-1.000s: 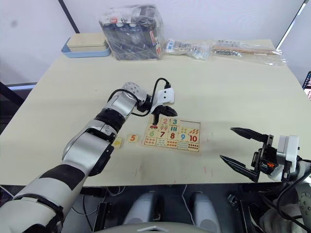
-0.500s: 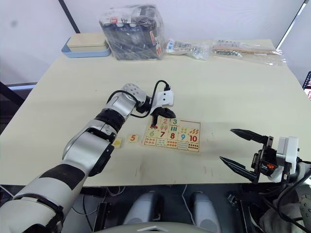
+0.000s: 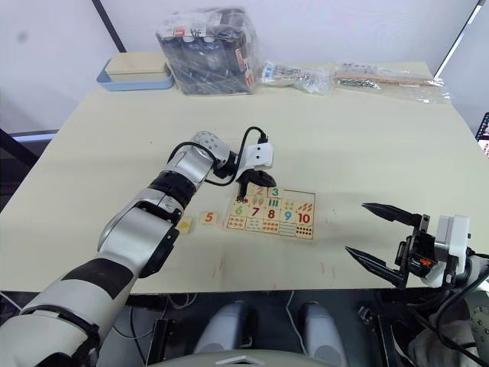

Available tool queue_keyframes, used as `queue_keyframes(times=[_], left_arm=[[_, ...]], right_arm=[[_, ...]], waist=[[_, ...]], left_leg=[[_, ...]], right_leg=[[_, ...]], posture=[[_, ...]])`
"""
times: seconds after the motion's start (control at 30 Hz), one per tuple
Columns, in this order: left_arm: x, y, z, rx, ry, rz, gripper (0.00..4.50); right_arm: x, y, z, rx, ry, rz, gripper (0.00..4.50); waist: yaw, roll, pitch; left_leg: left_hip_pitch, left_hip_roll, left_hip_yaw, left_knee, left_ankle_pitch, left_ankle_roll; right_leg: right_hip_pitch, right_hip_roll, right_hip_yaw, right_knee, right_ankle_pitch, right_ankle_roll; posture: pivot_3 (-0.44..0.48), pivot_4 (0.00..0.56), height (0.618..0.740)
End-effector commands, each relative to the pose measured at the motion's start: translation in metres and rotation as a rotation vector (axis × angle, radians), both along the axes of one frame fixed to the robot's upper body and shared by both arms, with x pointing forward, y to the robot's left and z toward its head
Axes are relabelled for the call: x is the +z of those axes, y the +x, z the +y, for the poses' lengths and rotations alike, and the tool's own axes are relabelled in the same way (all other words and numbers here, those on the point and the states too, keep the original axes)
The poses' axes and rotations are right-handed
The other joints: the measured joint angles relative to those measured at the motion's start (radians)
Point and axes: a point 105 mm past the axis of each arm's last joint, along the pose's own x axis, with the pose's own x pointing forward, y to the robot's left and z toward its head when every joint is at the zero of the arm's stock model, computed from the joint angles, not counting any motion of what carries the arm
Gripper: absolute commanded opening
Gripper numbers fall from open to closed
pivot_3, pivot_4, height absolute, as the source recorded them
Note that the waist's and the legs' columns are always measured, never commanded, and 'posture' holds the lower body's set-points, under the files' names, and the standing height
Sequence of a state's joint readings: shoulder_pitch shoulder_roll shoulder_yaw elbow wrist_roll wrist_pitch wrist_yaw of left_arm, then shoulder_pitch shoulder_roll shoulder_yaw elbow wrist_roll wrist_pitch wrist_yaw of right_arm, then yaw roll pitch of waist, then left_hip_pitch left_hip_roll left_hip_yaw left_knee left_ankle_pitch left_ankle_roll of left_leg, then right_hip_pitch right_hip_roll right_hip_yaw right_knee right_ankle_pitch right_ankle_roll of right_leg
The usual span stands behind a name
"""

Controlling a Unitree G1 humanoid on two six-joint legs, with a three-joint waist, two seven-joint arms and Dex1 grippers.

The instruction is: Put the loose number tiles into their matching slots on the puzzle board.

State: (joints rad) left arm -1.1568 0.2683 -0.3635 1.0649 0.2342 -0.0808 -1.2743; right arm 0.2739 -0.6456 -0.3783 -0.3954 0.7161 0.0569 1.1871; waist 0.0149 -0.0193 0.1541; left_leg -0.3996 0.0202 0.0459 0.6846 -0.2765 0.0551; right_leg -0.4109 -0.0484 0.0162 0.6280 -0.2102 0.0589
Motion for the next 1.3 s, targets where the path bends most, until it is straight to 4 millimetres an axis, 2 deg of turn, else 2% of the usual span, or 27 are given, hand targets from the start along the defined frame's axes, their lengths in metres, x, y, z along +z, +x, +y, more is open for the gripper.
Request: queue_keyframes(times=[0.03, 0.2, 0.4, 0.57, 0.77, 0.97, 1.13, 1.3], left_arm=[[0.012, 0.002, -0.004, -0.031, -0.003, -0.059, 0.01], [0.017, 0.005, -0.003, -0.013, -0.030, -0.083, 0.01], [0.054, 0.008, 0.010, 0.062, -0.246, -0.080, 0.01], [0.080, -0.011, 0.039, 0.188, -0.456, -0.055, 0.01], [0.091, -0.037, 0.076, 0.427, -0.629, -0.084, 0.01], [0.089, -0.068, 0.111, 0.624, -0.769, -0.142, 0.01], [0.080, -0.095, 0.135, 0.707, -0.793, -0.141, 0.01], [0.059, -0.134, 0.161, 0.742, -0.771, -0.087, 0.01]], right_arm=[[0.009, -0.001, 0.002, 0.014, 0.007, -0.040, 4.50], [0.009, -0.001, 0.002, 0.014, 0.008, -0.039, 4.50], [0.010, 0.000, 0.004, -0.006, 0.038, -0.032, 4.50], [0.005, 0.009, 0.007, -0.075, 0.063, 0.016, 4.50], [0.003, 0.025, 0.014, -0.150, 0.018, -0.007, 4.50], [0.007, 0.034, 0.023, -0.105, 0.018, 0.020, 4.50], [0.011, 0.035, 0.026, -0.022, 0.020, 0.033, 4.50], [0.011, 0.034, 0.012, 0.015, -0.002, 0.052, 4.50]], waist=[[0.000, 0.000, 0.000], [0.000, 0.000, 0.000], [-0.002, 0.000, 0.000], [-0.007, 0.001, -0.001], [0.004, 0.001, -0.001], [-0.001, 0.001, -0.001], [-0.001, 0.001, -0.001], [-0.002, 0.001, -0.002]], left_leg=[[0.000, 0.000, 0.000, 0.000, 0.000, 0.000], [0.000, 0.000, 0.000, 0.000, 0.000, 0.000], [0.000, 0.001, 0.000, 0.000, 0.000, 0.000], [0.001, 0.004, 0.000, 0.000, 0.000, 0.000], [0.002, 0.004, 0.000, 0.000, 0.000, 0.000], [0.003, 0.003, -0.002, 0.000, 0.000, -0.001], [0.003, 0.003, -0.002, 0.000, 0.000, -0.001], [0.004, 0.003, -0.001, -0.001, 0.000, -0.001]], right_leg=[[0.000, 0.000, 0.000, 0.000, 0.000, 0.000], [0.000, 0.000, 0.000, 0.000, 0.000, 0.000], [0.000, 0.000, 0.000, 0.000, 0.000, 0.000], [0.000, 0.000, 0.001, 0.002, 0.000, 0.000], [-0.001, -0.001, 0.000, 0.005, 0.000, 0.000], [0.001, -0.002, 0.000, 0.004, 0.000, 0.000], [0.001, -0.002, -0.001, 0.004, 0.000, 0.000], [0.002, -0.004, 0.000, 0.003, -0.002, -0.004]], posture=[[0.000, 0.150, 0.740], [0.000, 0.150, 0.740], [0.000, 0.150, 0.740], [0.000, 0.150, 0.740], [0.000, 0.150, 0.740], [0.000, 0.150, 0.740], [0.000, 0.150, 0.740], [0.000, 0.150, 0.740]])
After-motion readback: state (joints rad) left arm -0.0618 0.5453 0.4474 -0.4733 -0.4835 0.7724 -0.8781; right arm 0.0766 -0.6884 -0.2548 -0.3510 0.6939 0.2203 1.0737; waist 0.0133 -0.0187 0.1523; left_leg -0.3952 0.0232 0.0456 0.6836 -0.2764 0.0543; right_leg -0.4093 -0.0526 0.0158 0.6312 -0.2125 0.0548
